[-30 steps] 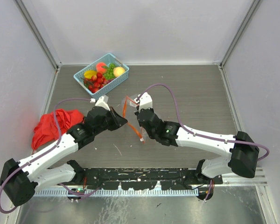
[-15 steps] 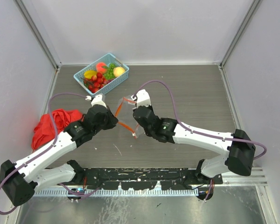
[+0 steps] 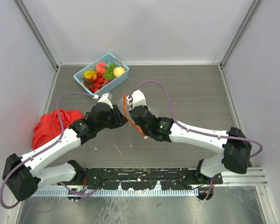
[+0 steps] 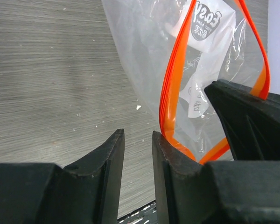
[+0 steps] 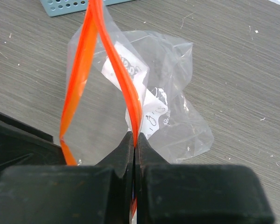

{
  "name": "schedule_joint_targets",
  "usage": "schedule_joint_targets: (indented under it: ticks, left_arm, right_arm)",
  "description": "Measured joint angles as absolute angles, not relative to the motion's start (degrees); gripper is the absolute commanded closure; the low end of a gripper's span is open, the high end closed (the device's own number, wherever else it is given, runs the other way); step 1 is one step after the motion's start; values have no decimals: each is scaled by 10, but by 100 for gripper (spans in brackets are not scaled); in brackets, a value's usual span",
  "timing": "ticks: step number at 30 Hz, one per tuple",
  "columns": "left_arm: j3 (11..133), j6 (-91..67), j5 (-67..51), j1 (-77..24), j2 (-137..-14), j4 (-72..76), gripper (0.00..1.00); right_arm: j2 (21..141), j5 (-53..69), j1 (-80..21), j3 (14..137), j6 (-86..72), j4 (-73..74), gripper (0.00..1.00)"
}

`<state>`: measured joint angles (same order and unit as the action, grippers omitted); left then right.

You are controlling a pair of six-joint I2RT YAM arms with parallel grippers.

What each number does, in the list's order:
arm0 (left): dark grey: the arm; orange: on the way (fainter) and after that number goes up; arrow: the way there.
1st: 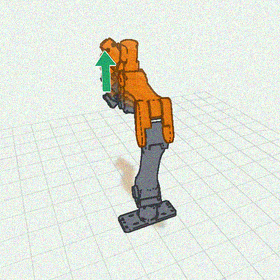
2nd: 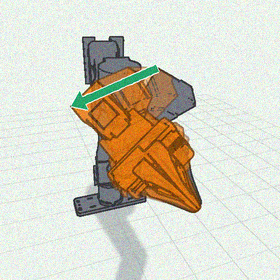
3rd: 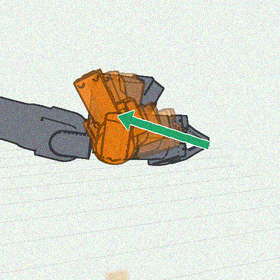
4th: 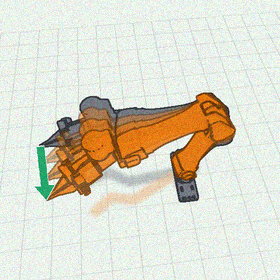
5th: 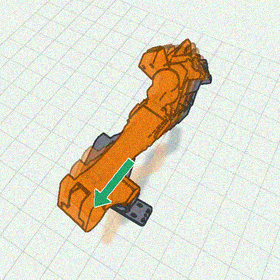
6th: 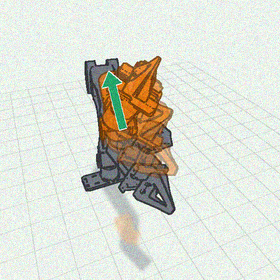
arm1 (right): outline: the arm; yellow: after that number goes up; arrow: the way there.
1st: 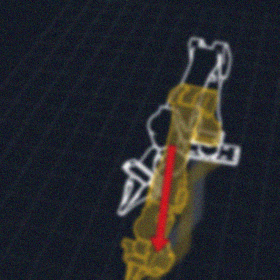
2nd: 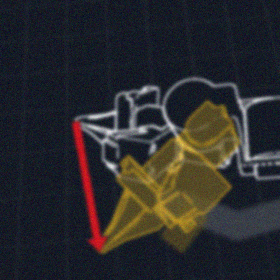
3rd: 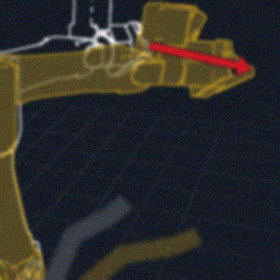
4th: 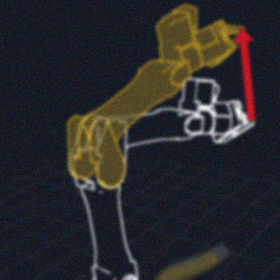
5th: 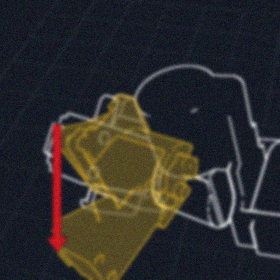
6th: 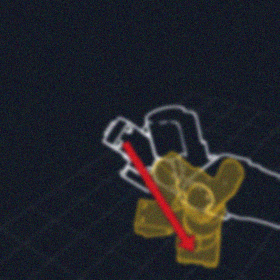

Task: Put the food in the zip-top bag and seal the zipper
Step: Open the zipper of the food storage bag at the center of the board.

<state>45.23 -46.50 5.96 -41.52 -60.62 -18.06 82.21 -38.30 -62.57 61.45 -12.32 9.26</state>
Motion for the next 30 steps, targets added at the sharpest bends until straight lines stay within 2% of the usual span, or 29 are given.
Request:
schedule_joint_targets:
  ticks: [8,17,23,30]
  left_arm:
    - [444,-497,32,-415,-614,-138,62]
    - [400,-523,38,-415,-528,-121,53]
    - [399,-532,36,-415,-540,-97,55]
    - [397,-549,8,-407,-599,-56,65]
  right_arm:
    - [826,-374,-626,615,-124,86,98]
    - [826,-374,-626,612,-124,74,98]
    - [825,-371,-626,609,-124,69,98]
    - [822,-356,-626,594,-124,57,97]
